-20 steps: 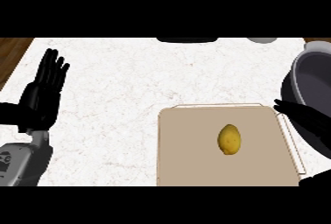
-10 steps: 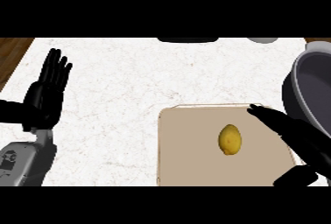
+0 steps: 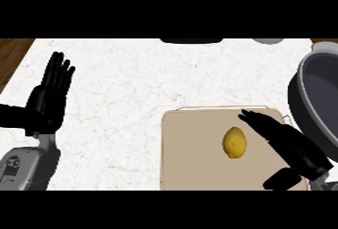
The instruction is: Pick the lemon from the tray and place it in the pot
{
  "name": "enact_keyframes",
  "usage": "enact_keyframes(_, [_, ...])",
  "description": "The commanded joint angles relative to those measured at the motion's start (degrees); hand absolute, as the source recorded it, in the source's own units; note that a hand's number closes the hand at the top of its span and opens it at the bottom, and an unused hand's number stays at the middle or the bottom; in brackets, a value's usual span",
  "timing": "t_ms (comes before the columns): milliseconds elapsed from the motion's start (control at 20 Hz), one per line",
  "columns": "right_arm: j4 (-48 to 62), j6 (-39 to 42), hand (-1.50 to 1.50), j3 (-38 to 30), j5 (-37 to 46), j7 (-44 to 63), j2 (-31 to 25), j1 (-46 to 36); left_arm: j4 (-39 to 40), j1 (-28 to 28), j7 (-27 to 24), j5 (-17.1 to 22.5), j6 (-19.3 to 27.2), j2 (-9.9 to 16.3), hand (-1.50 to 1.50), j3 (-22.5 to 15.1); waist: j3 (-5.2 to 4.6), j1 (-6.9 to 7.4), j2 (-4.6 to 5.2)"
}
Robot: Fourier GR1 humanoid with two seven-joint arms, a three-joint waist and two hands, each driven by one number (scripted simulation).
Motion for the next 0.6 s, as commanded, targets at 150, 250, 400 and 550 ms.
enact_keyframes(150, [0.9,1.4,-1.5,0.1,7.0,2.9,6.2,-1.3,0.4,-1.0,0.4,-2.7,-1.0,-1.6,0.0,0.9,-0.02,-0.03,-0.01])
enact_keyframes(250, [4.6,0.6,-1.5,-0.7,9.0,1.7,6.0,-2.6,1.0,1.9,-1.4,-1.6,-2.8,-1.2,0.0,2.4,-0.02,0.09,0.01])
enact_keyframes(400, [1.7,1.1,-1.5,0.2,11.8,4.6,9.0,0.2,-1.6,0.1,1.8,-2.1,-2.2,-2.0,0.0,2.8,-0.02,-0.07,-0.04])
enact_keyframes(550, [9.0,-0.4,-1.5,1.8,14.6,5.5,14.0,-5.3,-1.4,-1.2,3.0,-3.2,-1.7,-1.8,0.0,2.9,-0.01,0.16,0.01])
